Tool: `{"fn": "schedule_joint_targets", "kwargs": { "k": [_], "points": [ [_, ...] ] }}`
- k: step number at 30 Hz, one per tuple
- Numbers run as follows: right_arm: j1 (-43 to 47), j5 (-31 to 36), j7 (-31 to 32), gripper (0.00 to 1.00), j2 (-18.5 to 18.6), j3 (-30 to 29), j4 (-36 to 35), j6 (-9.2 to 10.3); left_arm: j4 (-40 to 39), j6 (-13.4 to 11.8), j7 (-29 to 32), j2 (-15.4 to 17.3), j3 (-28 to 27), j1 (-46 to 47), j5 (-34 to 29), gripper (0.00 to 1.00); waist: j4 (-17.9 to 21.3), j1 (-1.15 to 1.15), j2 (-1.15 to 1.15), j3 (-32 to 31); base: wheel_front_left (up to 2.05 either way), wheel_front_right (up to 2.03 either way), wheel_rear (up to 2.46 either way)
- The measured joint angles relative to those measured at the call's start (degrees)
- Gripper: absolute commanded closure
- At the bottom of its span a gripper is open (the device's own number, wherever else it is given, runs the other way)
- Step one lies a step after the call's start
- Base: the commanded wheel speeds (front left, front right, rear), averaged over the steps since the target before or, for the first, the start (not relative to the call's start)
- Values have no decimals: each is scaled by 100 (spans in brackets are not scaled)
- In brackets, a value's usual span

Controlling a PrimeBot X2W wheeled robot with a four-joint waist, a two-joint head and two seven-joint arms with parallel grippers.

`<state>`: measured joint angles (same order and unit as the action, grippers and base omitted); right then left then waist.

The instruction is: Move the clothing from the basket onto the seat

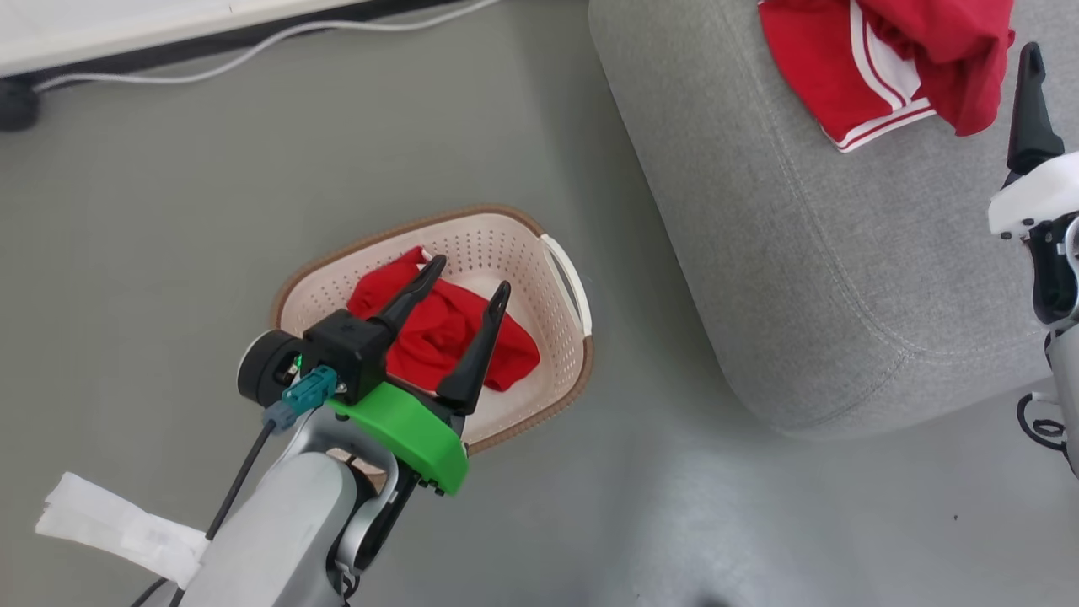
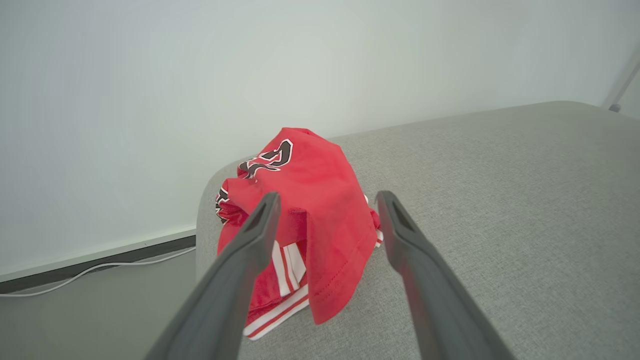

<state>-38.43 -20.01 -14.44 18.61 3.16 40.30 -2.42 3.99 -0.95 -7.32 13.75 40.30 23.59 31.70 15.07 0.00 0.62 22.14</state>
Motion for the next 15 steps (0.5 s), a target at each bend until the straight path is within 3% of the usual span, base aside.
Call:
{"fn": "schedule_joint_targets", "kwargs": {
  "k": [9, 15],
  "points": [
    [639, 132, -14, 0, -192, 30, -584, -11, 459, 34, -378, -198, -175, -237, 263, 0, -157, 0, 0, -639, 0, 0, 0],
    [1133, 252, -15, 0, -459, 254, -805, -87, 793, -108, -512, -198, -426, -531, 365, 0, -358, 0, 0, -1086, 0, 0, 0]
  ]
}}
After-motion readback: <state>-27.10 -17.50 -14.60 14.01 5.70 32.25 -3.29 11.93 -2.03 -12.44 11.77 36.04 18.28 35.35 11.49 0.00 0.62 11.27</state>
